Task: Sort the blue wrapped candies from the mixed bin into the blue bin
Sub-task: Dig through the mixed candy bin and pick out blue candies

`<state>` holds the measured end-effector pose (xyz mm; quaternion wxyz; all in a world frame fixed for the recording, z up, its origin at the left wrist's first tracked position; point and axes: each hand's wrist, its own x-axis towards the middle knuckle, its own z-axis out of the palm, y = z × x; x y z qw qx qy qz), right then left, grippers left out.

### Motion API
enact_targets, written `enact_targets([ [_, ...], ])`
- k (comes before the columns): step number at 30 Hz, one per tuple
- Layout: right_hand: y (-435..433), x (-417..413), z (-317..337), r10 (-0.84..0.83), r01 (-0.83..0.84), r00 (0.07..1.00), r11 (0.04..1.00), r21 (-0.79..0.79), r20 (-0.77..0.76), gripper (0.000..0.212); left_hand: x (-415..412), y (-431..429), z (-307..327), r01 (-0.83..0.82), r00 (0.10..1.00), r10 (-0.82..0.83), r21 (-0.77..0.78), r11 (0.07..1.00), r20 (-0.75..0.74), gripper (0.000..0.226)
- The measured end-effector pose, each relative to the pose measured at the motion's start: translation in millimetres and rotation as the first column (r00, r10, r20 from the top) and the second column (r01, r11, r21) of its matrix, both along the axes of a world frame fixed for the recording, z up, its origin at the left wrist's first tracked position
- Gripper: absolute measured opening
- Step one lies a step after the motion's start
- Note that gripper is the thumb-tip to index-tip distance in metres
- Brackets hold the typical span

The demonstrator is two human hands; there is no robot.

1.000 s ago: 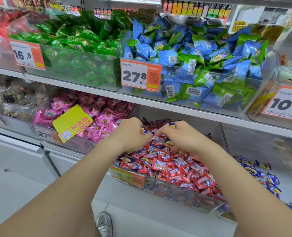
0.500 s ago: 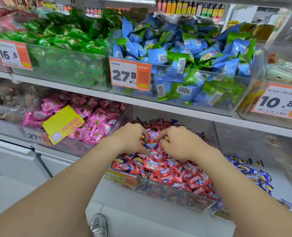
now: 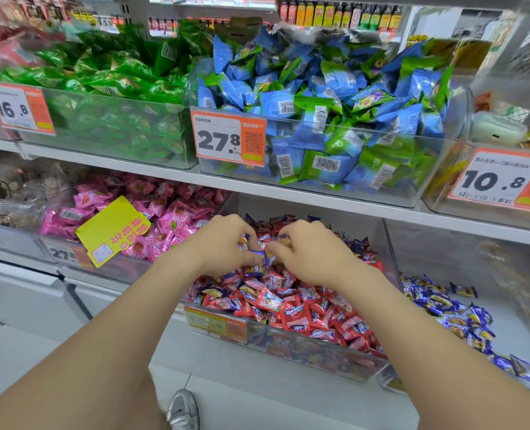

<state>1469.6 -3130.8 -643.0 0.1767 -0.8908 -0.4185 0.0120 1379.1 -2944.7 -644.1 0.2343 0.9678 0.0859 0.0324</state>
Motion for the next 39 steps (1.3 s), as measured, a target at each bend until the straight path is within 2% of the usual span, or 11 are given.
enact_targets([
  [5,-29.2,-5.6,12.8,-0.103,0.104,0.994,0.994,0.040,-0.022,0.052,-11.0,-22.5,12.0,-0.118,0.973,0.127,-0.059,0.991,0.191,0.024],
  [7,-53.9,-13.2,23.8,-0.094,0.120,0.954,0.990,0.077,-0.284,0.052,-12.7,-45.4,19.2,-0.088,0.966,0.118,-0.136,0.987,0.232,0.023],
  [9,-84.6,-20.0,37.5,-0.052,0.202,0.753,0.967,0.154,-0.657,0.044,-12.3,-73.1,27.9,-0.021,0.973,0.083,-0.273,0.962,0.215,0.024],
  [11,-119.5,-18.6,47.3,-0.041,0.306,0.610,0.933,0.187,-0.791,0.036,-10.1,-100.3,34.8,0.032,0.987,0.036,-0.408,0.913,0.158,0.025],
  [13,-154.3,-6.1,49.0,-0.165,0.434,0.629,0.885,0.167,-0.759,0.031,-5.3,-127.0,38.8,0.080,0.991,-0.018,-0.472,0.878,0.135,0.025],
  [16,-205.1,24.3,30.0,-0.557,0.568,0.779,0.821,-0.052,-0.286,0.040,5.2,-170.0,40.1,0.154,0.981,-0.083,-0.440,0.885,0.175,0.023],
  [18,-228.5,39.0,14.0,-0.642,0.622,0.752,0.766,-0.163,-0.148,0.038,16.3,-199.5,40.0,0.208,0.967,-0.135,-0.369,0.906,0.215,0.022],
  [25,-266.0,51.0,0.9,-0.504,0.569,0.638,0.818,-0.084,-0.583,0.026,79.7,-277.1,16.3,0.180,0.966,-0.139,-0.180,0.967,0.219,0.015],
  [29,-271.0,51.3,5.9,-0.470,0.530,0.720,0.847,-0.033,-0.511,0.022,92.8,-278.8,10.3,0.306,0.950,-0.310,-0.266,0.914,0.028,0.052],
  [34,-252.9,34.8,23.3,-0.493,0.502,0.817,0.863,-0.051,-0.298,0.030,75.1,-254.1,13.2,0.415,0.902,-0.387,-0.138,0.899,0.194,0.028],
  [39,-196.0,-9.9,47.8,-0.345,0.390,0.890,0.915,0.106,-0.298,0.030,45.0,-207.8,21.5,0.288,0.944,-0.283,-0.010,0.957,0.172,0.016],
])
